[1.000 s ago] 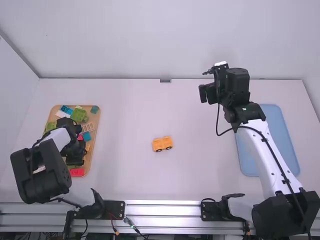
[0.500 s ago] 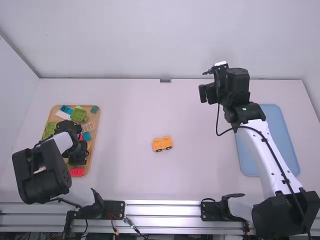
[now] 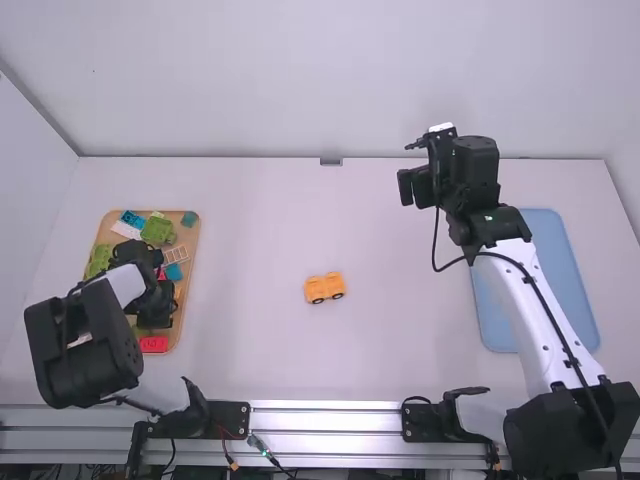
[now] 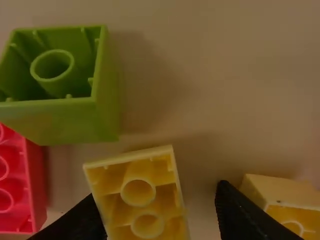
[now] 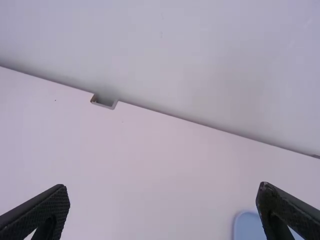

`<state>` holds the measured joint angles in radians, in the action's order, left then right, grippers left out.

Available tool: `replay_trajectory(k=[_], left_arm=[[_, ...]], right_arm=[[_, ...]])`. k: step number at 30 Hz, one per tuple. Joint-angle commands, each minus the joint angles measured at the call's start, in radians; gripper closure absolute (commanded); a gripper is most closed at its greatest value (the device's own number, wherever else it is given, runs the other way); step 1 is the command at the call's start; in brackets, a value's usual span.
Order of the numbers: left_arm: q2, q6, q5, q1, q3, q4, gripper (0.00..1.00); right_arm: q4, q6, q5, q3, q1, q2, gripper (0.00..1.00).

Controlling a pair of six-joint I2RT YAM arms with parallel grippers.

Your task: Assemble lego blocks to make yellow taxi

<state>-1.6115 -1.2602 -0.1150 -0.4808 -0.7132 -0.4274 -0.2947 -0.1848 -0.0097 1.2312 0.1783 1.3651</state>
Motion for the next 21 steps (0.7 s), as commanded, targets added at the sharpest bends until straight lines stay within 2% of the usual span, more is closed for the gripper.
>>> replay_trajectory(k=[1,8,11,13,18,21], left_arm=[[-0.008,-0.008,0.070,0.002,0.024,0.000,0.43],[-0.008,-0.008,0.101,0.002,0.023,0.000,0.38],[-0.008,-0.008,0.091,0.003,0.024,0.002,0.41],[-0.008,-0.008,0.089,0.002,0.024,0.000,0.48],[-0.008,-0.008,0.088,0.002,0.024,-0.001,0.58],[-0.008,-0.008,0.070,0.003,0.024,-0.005,0.59]], right_arm=[[0.002,0.004,0.004,0.031,0.000,0.006,0.01],[0.002,0.004,0.003,0.031,0.000,0.006,0.01],[0.002,0.004,0.004,0.031,0.000,0.006,0.01],[0.002,0.004,0.004,0.031,0.000,0.006,0.01],[-0.001,0.004,0.004,0.031,0.000,0.006,0.01],[-0.001,0.004,0.004,0.031,0.000,0.006,0.01]])
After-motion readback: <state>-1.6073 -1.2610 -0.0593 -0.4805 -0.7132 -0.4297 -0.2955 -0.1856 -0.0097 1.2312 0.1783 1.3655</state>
